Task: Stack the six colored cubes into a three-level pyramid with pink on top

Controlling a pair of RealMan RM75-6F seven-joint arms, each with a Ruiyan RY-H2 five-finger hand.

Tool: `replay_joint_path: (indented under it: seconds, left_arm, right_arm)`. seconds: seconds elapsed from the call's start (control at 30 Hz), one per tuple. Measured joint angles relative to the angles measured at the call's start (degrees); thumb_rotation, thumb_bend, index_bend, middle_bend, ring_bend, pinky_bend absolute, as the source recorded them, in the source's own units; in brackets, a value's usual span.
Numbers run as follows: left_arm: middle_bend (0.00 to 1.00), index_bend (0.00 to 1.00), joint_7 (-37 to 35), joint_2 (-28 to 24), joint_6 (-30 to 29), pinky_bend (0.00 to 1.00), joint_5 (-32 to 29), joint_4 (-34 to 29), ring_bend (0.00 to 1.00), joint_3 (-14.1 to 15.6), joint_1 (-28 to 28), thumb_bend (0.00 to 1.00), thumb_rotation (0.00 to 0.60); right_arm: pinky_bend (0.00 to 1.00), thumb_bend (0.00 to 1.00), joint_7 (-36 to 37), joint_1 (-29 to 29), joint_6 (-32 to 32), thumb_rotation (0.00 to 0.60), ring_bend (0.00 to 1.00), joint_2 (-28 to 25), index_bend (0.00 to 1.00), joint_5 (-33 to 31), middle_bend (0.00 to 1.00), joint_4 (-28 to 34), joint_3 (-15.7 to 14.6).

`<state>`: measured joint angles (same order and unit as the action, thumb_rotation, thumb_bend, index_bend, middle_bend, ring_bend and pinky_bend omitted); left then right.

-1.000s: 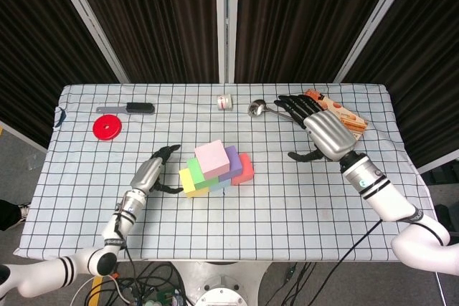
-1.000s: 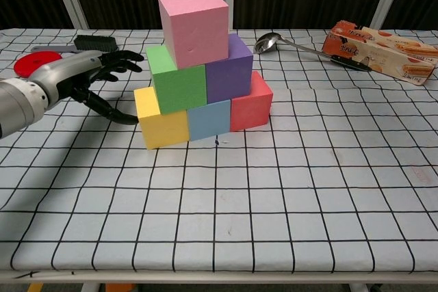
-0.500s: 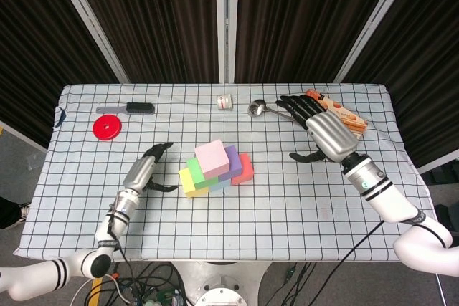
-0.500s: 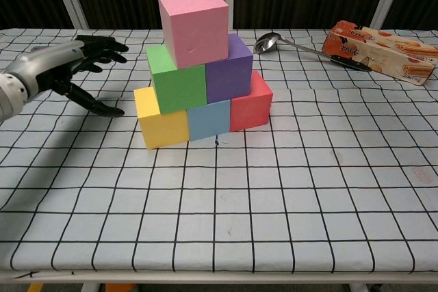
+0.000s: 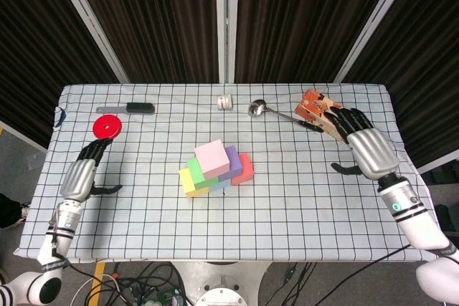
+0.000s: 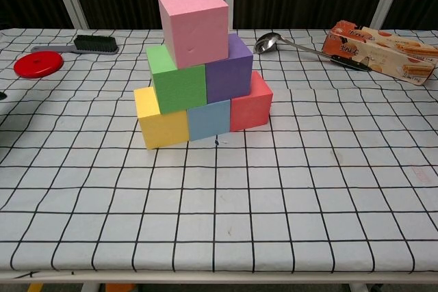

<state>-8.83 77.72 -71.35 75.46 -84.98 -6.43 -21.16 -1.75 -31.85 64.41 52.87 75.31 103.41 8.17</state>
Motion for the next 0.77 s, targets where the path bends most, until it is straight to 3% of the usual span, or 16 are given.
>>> replay_joint_path:
  seconds: [0.2, 0.43, 0.77]
  left_arm:
    - [0.04, 0.08, -1.52, -4.02, -6.39, 0.1, 4.54, 2.98, 0.0, 3.16, 5.01, 0.0, 0.6]
    - [0.05, 0.07, -2.39, -8.5, -5.51, 0.1, 5.28, 0.52, 0.0, 6.88, 8.46, 0.0, 0.6]
    - [0.05, 0.07, -2.61, -8.45, -10.07, 0.1, 7.71, 0.79, 0.0, 8.71, 13.01, 0.0, 0.6]
  right_arm:
    - [0.0, 0.08, -6.81, 8.98, 12.51, 0.6, 0.0, 5.05, 0.0, -0.95, 0.0, -1.35, -3.43]
    - [0.0, 0.08, -12.3, 20.45, 26.97, 0.6, 0.0, 14.42, 0.0, 0.37, 0.0, -6.99, -7.25]
    - [0.0, 0.08, -6.02, 30.01, 32.97, 0.6, 0.0, 22.28, 0.0, 2.23, 0.0, -17.86, -9.74]
